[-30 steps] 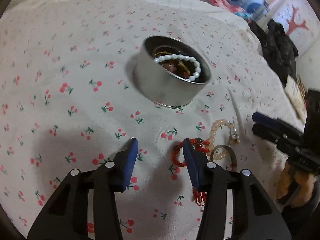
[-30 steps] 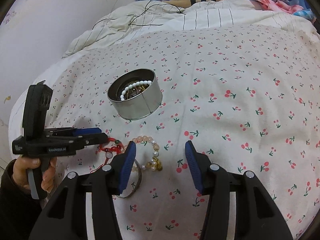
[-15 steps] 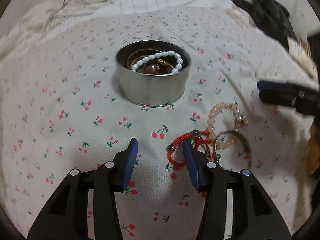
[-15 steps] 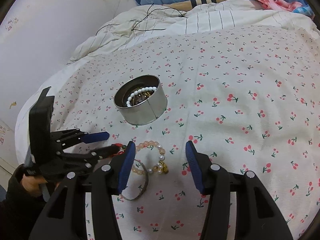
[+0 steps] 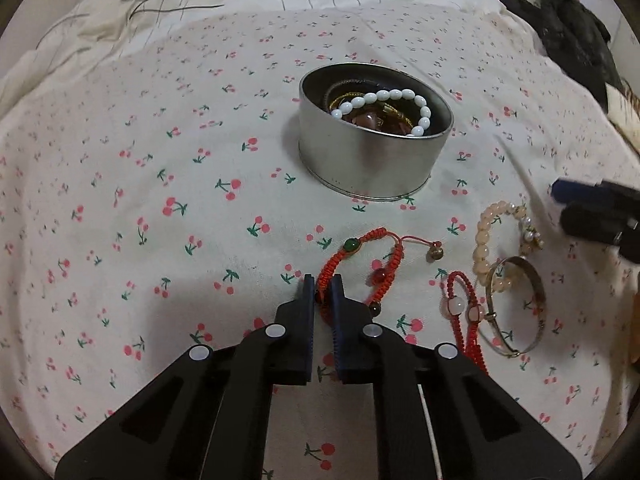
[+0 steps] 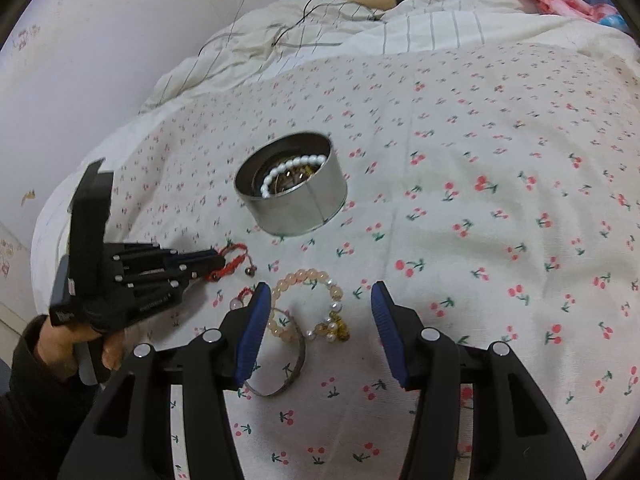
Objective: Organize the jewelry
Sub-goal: 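Grasp the red cord bracelet with green bead using the left gripper, then carry the red bracelet into the tin with the left gripper while the right grasps the peach bracelet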
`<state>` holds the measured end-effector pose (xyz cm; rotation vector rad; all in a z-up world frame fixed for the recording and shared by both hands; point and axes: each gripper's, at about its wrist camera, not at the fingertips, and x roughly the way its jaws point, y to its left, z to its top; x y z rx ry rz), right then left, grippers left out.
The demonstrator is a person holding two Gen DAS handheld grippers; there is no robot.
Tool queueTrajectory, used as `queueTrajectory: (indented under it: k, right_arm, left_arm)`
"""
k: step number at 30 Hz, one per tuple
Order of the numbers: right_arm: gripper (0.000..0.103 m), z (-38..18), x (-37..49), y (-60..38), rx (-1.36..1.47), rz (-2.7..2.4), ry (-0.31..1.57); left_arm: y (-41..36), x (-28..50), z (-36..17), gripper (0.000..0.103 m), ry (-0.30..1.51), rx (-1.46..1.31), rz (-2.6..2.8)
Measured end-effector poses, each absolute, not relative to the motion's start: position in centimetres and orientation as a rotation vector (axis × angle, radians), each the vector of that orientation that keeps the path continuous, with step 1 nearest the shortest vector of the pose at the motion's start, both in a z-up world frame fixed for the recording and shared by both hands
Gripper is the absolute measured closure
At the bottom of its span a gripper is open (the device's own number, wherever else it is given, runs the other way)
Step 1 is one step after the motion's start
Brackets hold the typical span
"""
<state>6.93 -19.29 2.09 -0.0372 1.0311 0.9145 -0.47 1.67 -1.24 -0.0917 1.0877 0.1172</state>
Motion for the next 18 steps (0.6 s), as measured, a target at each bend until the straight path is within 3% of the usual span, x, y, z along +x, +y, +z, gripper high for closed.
queueTrajectory:
  k: [10,11,12,13,14,18]
  right_arm:
    - [0.053,0.3,6.2,-16.6,-0.205,0.885,1.013]
    - [0.055,0.2,6.1,-16.5,-0.218,0.882,1.01]
    - [0.066,-0.1,6.0,-16.0,-0.239,0.884,1.007]
    - [0.086,-0.2,5.9,-15.7,-0.249,0.886,1.007]
    - [0.095,-0.4,5.8,-15.5,-0.265,0.883,1.007]
    - [0.094,0.4,5.2,-15.6,-0.258,0.907,0.964]
  left_arm:
    - [1.9,-0.8,-0.5,0.096,1.057,-0.127,0.093]
    - [1.9,-1.0,-0.2,0.096,1.047,-0.129,0.096]
    - [1.9,-0.9,0.0,0.096,1.042,-0.129,0.097]
    - [2.0,-0.9,0.2,0.096,1.038,-0.13,0.098]
    - [2.1,-0.9,0.3,0.096,1.034,-0.133,0.1]
    - [2.4,-0.7,0.8,0.096,1.015,-0.137,0.1]
